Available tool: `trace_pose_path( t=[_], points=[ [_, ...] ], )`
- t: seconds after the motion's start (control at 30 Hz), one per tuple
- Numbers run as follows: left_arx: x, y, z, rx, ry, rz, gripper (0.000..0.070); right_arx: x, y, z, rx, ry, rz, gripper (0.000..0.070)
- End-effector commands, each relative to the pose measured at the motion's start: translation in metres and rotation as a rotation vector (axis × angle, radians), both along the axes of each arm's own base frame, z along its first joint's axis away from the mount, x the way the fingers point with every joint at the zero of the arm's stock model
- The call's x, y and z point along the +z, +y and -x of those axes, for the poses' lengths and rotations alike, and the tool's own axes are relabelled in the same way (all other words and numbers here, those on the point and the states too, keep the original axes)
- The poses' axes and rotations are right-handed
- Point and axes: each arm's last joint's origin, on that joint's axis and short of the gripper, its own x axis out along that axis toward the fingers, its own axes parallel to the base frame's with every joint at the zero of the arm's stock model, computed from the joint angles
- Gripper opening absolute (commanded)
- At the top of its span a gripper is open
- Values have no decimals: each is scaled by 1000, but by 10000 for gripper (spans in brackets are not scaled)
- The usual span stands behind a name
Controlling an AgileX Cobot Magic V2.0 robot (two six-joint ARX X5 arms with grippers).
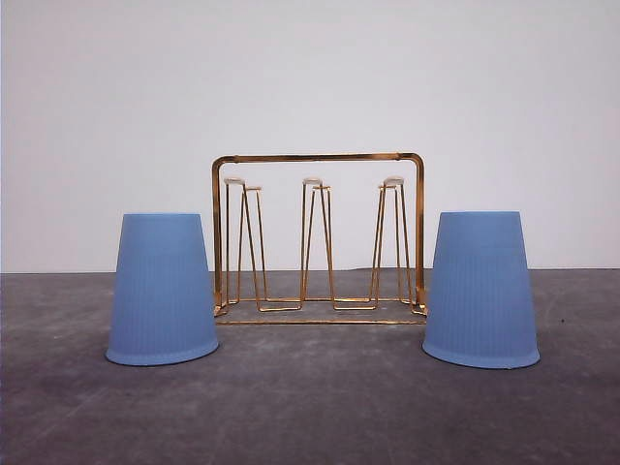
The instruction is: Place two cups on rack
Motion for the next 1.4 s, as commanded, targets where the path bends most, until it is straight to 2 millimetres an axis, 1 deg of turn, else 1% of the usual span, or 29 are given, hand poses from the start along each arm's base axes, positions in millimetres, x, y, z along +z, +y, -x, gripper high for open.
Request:
trace_pose_path(
  t=[0.0,0.07,0.1,0.27,0.37,0.5,0.63,0.77,0.87,1.03,1.1,1.17,1.2,1.23,1.27,1.3,1.33,1.37],
  points=[
    [8,0,1,-17,-53,173,1,10,0,2,20,-32,-194,0],
    [19,0,4,-30,-64,229,3,23,0,6,28,-38,-252,0],
    [26,0,7,-32,-54,228,3,30,0,9,30,-35,-270,0],
    [69,0,24,-18,98,165,3,72,0,29,20,60,-274,0],
    [94,-1,34,-28,203,113,3,93,1,40,32,151,-235,0],
    [116,-3,36,-107,353,36,3,110,2,45,66,302,-129,0],
    [124,-7,24,-248,504,-25,3,115,4,39,141,424,-10,0],
    [126,-11,8,-429,570,-95,3,112,7,26,262,490,76,0],
    [127,-18,2,-513,567,-169,3,111,11,22,316,503,105,0],
    [127,-33,1,-701,488,-480,3,111,18,23,409,485,207,0],
    [127,-38,3,-765,445,-574,3,111,19,24,433,478,237,0],
    [127,-40,4,-800,425,-610,3,111,20,24,443,475,248,1],
    [127,-41,4,-807,422,-615,6,111,20,24,445,473,253,18],
    [127,-41,5,-811,420,-615,19,111,20,24,445,473,257,56],
    [127,-41,5,-811,421,-613,108,111,20,24,444,472,258,154],
    [127,-41,5,-811,423,-610,225,111,20,24,444,472,259,257],
    [127,-41,5,-810,425,-604,368,111,20,24,444,471,259,362],
    [127,-41,5,-806,430,-589,509,111,20,24,444,471,259,443]
  ],
)
